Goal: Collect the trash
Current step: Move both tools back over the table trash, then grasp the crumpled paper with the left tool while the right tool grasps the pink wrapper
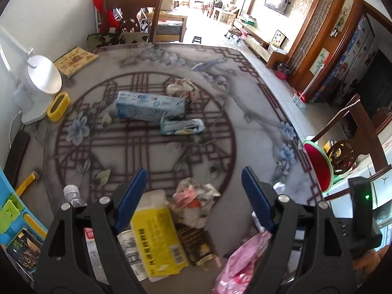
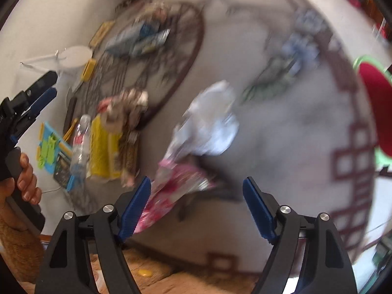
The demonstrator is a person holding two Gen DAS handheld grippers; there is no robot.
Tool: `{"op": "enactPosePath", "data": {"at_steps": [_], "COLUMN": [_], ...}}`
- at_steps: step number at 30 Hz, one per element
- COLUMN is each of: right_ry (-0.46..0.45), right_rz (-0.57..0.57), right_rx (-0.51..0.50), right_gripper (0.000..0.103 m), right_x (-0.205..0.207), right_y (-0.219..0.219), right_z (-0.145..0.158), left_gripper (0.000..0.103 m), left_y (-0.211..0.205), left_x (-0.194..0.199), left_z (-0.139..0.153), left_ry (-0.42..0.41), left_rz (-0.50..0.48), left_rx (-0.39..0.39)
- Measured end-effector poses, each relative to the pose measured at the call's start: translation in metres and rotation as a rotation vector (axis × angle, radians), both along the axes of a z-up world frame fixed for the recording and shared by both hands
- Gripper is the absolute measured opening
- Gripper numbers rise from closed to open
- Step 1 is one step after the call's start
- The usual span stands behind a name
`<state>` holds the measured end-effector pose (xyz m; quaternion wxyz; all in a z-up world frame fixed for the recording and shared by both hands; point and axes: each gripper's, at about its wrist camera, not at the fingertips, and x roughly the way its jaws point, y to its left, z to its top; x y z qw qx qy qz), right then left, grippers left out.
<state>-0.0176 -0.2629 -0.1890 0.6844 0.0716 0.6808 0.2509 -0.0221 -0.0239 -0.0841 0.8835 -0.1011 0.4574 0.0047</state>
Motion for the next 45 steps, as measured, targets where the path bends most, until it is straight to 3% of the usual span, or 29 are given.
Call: {"op": "enactPosePath", "data": {"at_steps": [4,7,12,16,19,21,24,31,37,38,39,40,41,45], "right_ry": [0.076,0.085,0.056,-0.018,-0.057,-0.061,-0.085,-0.204,-0.246,-0.245,-0.243,-0.241,-0.237,-0.18], "right_rz": [-0.022,-0.04,-0.017,0.03,0.039,0.027,0.006,-0.093,-0.101,-0.105,-0.113,-0.125,-0.151,-0.257], "right_rx": [0.004,-0.018,-0.098,-0.191,-0.245,-0.252,-0.256,-0.26,-0.295,-0.298,-0.296,-0.292,-0.286,-0.267], "right_gripper": [0.075,0.075,0.075,0.075,0.067,0.047,0.034,0.028,0.034,0.037,0.043,0.057,0.068,0.072], "right_x": [-0.016,-0.024,-0.038,-0.046,-0.049,-0.05,-0.05,-0.047,-0.046,-0.047,-0.047,-0.046,-0.043,-0.038], "right_y": [0.016,0.029,0.057,0.079,0.09,0.092,0.089,0.062,0.047,0.044,0.041,0.033,0.029,0.01], "right_z": [-0.012,-0.018,-0.026,-0.028,-0.032,-0.035,-0.033,-0.008,0.003,0.003,0.002,0.003,0.004,-0.001], "left_gripper": [0.077,0.077,0.077,0.077,0.079,0.08,0.08,0.08,0.076,0.071,0.057,0.043,0.042,0.035], "left_y": [0.01,0.014,0.012,0.015,0.021,0.023,0.024,0.004,-0.019,-0.022,-0.021,-0.02,-0.016,0.002], "left_x": [-0.002,0.002,0.004,0.005,0.005,0.005,0.006,0.018,0.039,0.041,0.042,0.044,0.045,0.048], "left_z": [-0.011,-0.024,-0.03,-0.029,-0.03,-0.031,-0.036,-0.064,-0.1,-0.102,-0.101,-0.099,-0.097,-0.089], "left_ry": [0.023,0.063,0.074,0.068,0.068,0.073,0.089,0.163,0.258,0.25,0.238,0.226,0.222,0.196], "left_rz": [-0.027,-0.077,-0.161,-0.202,-0.218,-0.228,-0.247,-0.321,-0.346,-0.348,-0.348,-0.343,-0.332,-0.279], "left_rx": [-0.013,-0.031,-0.03,-0.027,-0.032,-0.037,-0.045,-0.091,-0.074,-0.039,-0.018,-0.005,-0.015,-0.093]}}
